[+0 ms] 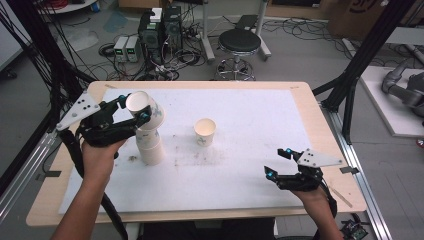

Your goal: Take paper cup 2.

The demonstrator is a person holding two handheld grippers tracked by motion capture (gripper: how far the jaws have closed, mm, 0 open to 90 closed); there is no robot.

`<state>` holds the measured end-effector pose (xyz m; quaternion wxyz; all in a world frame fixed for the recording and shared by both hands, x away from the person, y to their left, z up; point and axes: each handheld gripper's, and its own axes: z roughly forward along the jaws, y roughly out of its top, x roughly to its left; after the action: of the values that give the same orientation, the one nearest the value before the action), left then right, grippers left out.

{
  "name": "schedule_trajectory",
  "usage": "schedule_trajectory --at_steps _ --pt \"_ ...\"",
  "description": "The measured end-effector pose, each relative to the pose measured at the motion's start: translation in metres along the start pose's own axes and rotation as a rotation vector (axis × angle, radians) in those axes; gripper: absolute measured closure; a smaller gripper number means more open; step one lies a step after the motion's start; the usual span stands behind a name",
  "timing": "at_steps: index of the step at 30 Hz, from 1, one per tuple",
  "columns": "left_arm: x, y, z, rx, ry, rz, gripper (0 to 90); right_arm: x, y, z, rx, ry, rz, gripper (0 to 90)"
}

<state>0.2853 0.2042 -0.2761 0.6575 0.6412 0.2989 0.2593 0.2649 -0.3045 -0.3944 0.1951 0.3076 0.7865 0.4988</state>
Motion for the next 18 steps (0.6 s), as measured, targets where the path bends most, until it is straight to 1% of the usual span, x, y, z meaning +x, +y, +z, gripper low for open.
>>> schedule_trajectory --at_steps 3,5,8,10,13,16,18 --pt "-0.007 -0.001 0.002 0.0 -0.058 -0.001 35.4 0.0 0.0 0.001 -0.001 0.005 0.002 21.3" --pt "-0.011 -0.004 0.002 -0.003 -0.074 0.006 35.4 0.0 -0.001 0.001 -0.004 0.005 0.003 21.3" --pt "-0.015 -0.012 0.001 -0.016 -0.109 -0.012 35.4 0.0 -0.001 0.0 -0.002 0.007 0.003 21.3" --pt "-0.018 -0.017 0.001 -0.019 -0.126 -0.02 35.4 0.0 -0.001 0.0 -0.002 0.008 0.007 21.3" --pt "-0.023 -0.025 0.001 -0.025 -0.161 -0.035 35.4 0.0 -0.002 0.001 -0.001 0.009 0.005 21.3" --pt "-0.029 -0.031 0.003 -0.015 -0.192 -0.029 35.4 0.001 -0.002 0.002 0.001 0.011 0.006 21.3" --pt "-0.034 -0.033 0.005 -0.009 -0.207 -0.014 35.4 0.001 -0.002 0.003 0.003 0.013 0.003 21.3"
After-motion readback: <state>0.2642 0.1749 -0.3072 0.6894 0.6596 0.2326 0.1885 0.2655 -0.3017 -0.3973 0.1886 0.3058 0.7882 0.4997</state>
